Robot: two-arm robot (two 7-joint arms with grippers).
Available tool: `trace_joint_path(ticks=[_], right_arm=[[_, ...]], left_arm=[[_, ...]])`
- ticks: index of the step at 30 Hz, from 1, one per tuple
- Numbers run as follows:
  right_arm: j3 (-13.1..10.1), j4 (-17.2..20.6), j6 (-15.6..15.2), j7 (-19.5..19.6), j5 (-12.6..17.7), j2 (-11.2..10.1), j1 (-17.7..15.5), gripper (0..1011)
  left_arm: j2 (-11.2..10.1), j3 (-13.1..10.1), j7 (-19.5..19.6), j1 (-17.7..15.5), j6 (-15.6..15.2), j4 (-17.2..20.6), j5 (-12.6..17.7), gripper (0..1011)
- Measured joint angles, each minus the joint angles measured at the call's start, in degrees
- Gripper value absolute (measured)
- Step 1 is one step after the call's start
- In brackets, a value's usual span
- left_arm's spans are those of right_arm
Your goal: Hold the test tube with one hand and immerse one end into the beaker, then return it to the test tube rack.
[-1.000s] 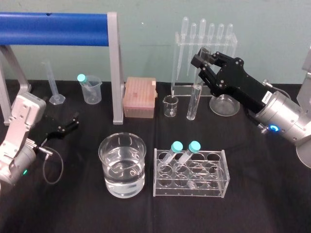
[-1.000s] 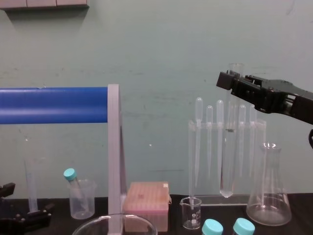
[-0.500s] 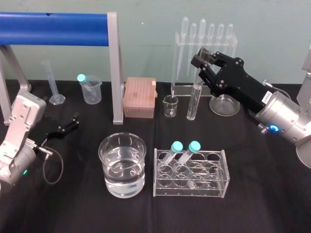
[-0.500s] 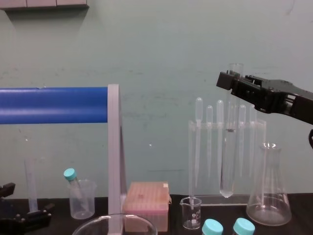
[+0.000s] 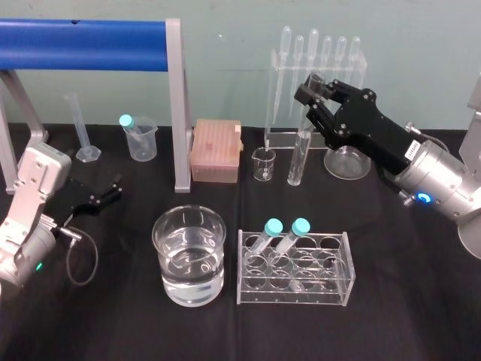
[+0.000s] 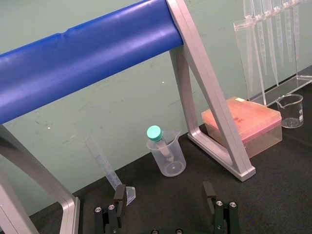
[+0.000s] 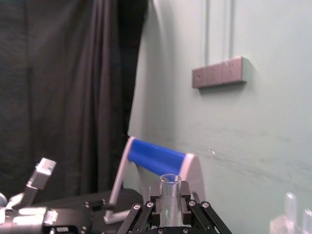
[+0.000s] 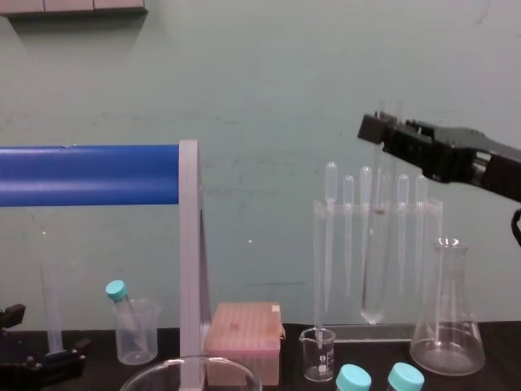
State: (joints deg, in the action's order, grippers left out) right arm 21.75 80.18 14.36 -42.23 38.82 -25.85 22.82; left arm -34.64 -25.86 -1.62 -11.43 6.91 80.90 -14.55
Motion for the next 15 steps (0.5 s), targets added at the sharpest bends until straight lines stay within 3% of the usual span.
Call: trace_joint_path(ticks=[9, 15], right_arm=[[0.67, 0.67, -0.18, -6.03, 5.02, 1.07, 2.56, 226], [3.47, 0.25, -2.75, -9.61, 7.63, 2.24, 5.24, 226]], left_arm=[[0.0, 0.0, 0.0, 0.0, 0.0, 0.0, 0.0, 1000], [0.0, 0.0, 0.0, 0.0, 0.0, 0.0, 0.0, 1000]])
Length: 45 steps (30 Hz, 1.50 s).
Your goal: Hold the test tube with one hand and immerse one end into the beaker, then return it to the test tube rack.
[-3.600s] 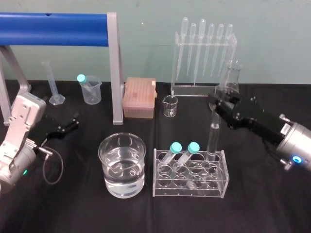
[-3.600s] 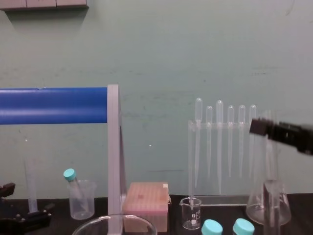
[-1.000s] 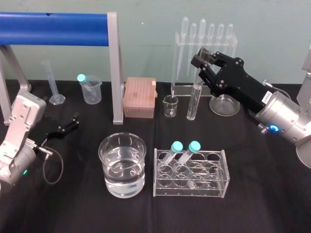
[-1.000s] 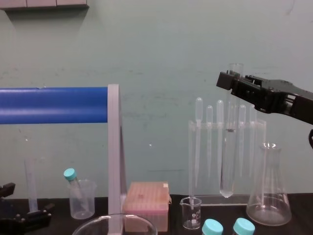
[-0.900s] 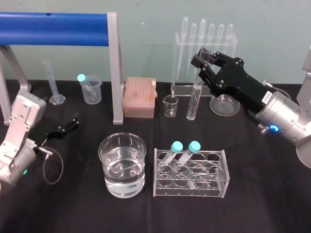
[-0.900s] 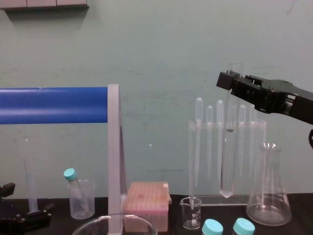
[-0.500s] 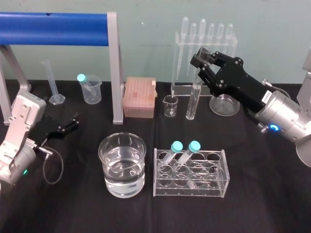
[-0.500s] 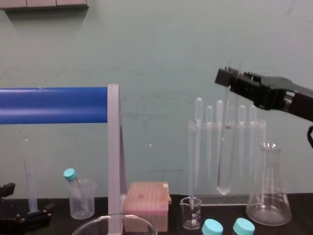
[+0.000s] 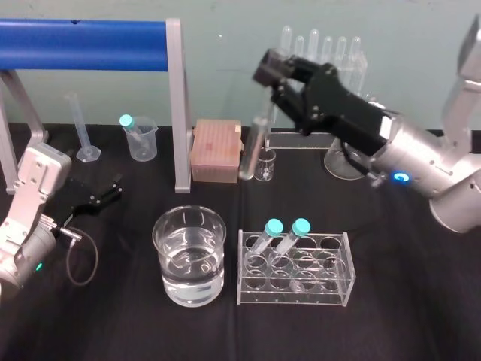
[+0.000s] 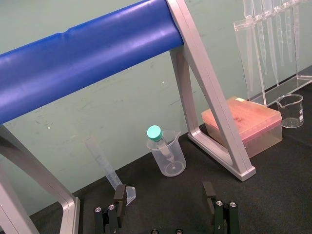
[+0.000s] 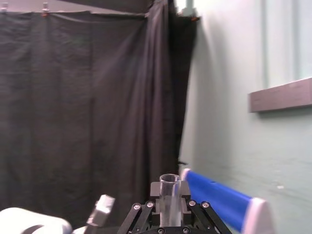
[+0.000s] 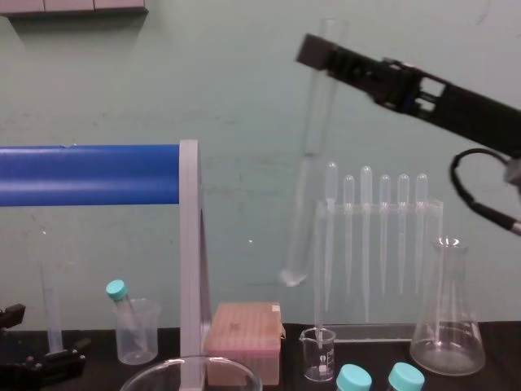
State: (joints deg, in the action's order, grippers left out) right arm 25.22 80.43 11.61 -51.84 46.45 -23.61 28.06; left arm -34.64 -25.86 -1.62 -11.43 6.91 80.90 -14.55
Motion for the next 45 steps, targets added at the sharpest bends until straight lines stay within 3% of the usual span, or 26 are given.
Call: trace_joint_path(ticks=[10, 25, 35, 45], right_arm=[[6.6, -1.75, -4.13, -4.04, -0.08, 0.73, 3.35, 226], [13.52, -10.04, -3.66, -7.15, -2.31, 4.78, 8.85, 226], [16.37, -14.83, -2.97, -7.52, -4.44, 7.3, 10.83, 226], [17.56, -16.7, -2.68, -6.74, -6.67, 7.86, 11.15, 226]], left_arm=[[0.0, 0.0, 0.0, 0.0, 0.0, 0.0, 0.0, 1000], [0.0, 0.0, 0.0, 0.0, 0.0, 0.0, 0.0, 1000], [0.0, 0.0, 0.0, 0.0, 0.0, 0.0, 0.0, 1000], [0.0, 0.0, 0.0, 0.0, 0.0, 0.0, 0.0, 1000]])
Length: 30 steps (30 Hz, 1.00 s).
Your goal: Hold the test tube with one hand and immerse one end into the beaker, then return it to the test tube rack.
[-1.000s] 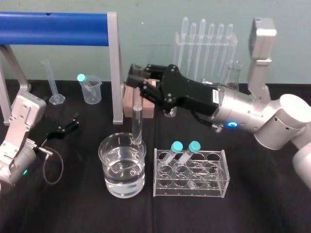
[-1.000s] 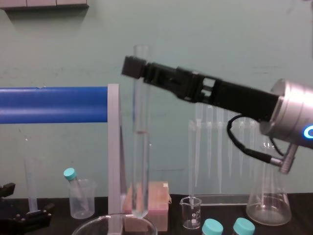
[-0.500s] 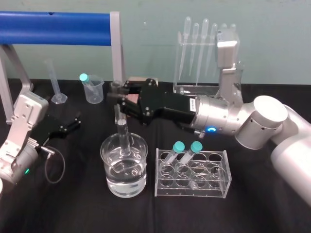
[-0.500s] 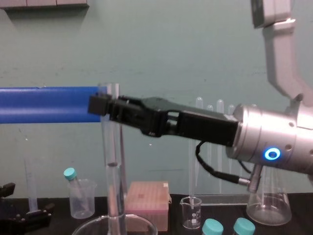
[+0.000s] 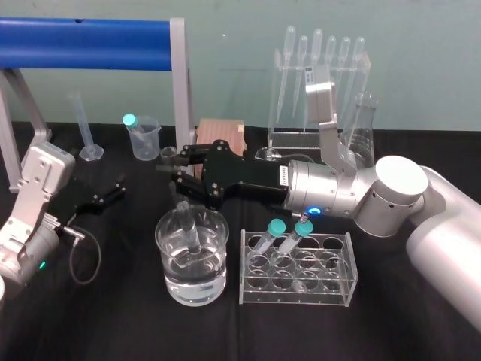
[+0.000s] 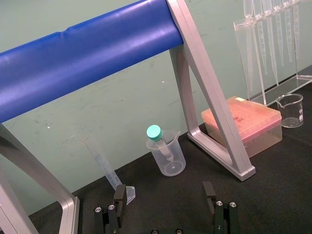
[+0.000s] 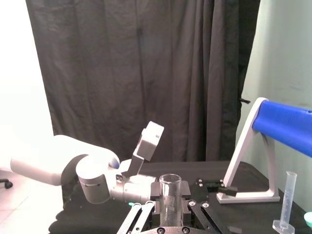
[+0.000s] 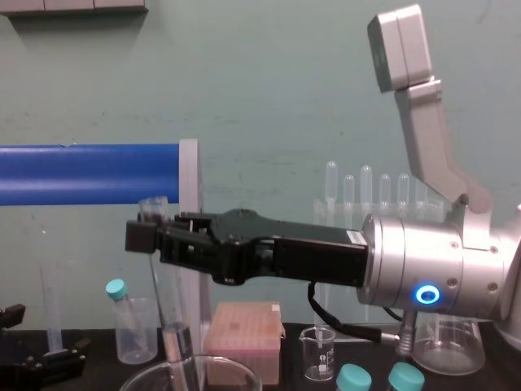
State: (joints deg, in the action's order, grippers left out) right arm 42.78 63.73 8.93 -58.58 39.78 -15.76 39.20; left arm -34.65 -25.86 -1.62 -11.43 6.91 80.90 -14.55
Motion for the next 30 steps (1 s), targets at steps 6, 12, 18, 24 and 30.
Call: trace_joint_path(ticks=[6, 12, 18, 24, 30], right_arm=[[0.4, -0.71, -0.13, 0.47, -1.09, -0.02, -0.35, 226], [0.64, -1.21, -0.49, 0.43, -1.61, 0.09, -0.52, 226], [0.54, -1.33, -0.52, 0.29, -1.73, 0.22, -0.58, 226], [0.51, -1.33, -0.52, 0.24, -1.73, 0.22, -0.59, 226], [0.5, -1.3, -0.52, 0.22, -1.71, 0.19, -0.59, 226]], left_arm=[[0.0, 0.0, 0.0, 0.0, 0.0, 0.0, 0.0, 1000], [0.0, 0.0, 0.0, 0.0, 0.0, 0.0, 0.0, 1000], [0.0, 0.0, 0.0, 0.0, 0.0, 0.0, 0.0, 1000], [0.0, 0.0, 0.0, 0.0, 0.0, 0.0, 0.0, 1000], [0.0, 0.0, 0.0, 0.0, 0.0, 0.0, 0.0, 1000]])
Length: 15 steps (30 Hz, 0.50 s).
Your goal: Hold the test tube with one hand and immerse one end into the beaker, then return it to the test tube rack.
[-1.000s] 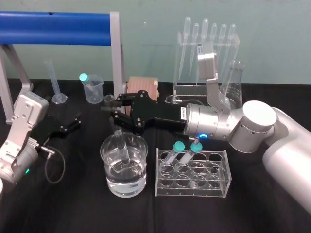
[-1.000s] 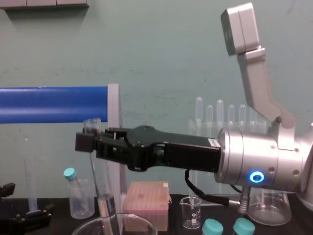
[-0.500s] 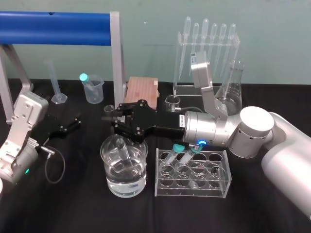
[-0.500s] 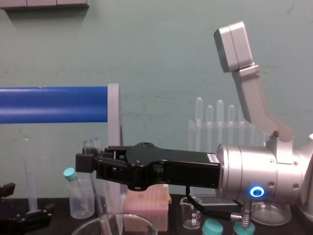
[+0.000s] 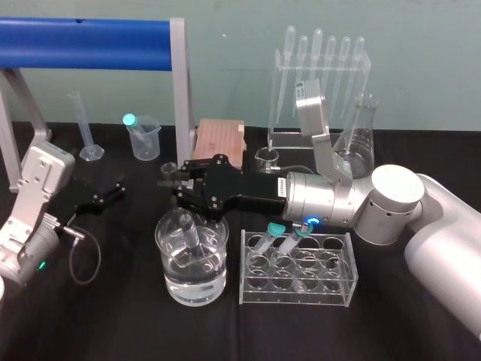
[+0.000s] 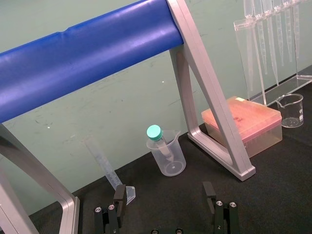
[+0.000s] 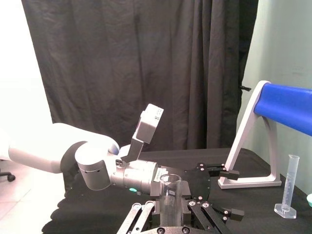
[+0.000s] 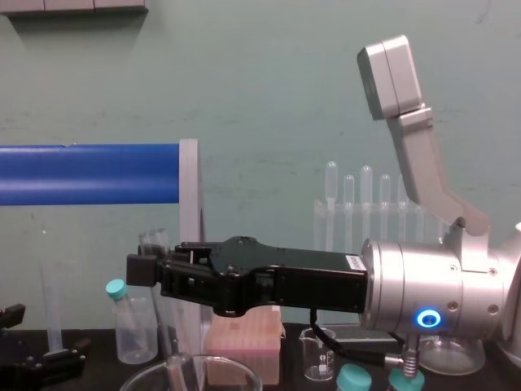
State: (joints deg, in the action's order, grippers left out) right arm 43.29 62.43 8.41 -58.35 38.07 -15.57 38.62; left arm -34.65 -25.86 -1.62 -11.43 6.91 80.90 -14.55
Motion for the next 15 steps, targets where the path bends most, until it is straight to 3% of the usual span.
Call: trace_joint_path(ticks=[15], right_arm=[[0.0, 0.04, -0.03, 0.0, 0.02, -0.01, 0.0, 226]], left_arm=[[0.0, 0.0, 0.0, 0.0, 0.0, 0.0, 0.0, 1000]])
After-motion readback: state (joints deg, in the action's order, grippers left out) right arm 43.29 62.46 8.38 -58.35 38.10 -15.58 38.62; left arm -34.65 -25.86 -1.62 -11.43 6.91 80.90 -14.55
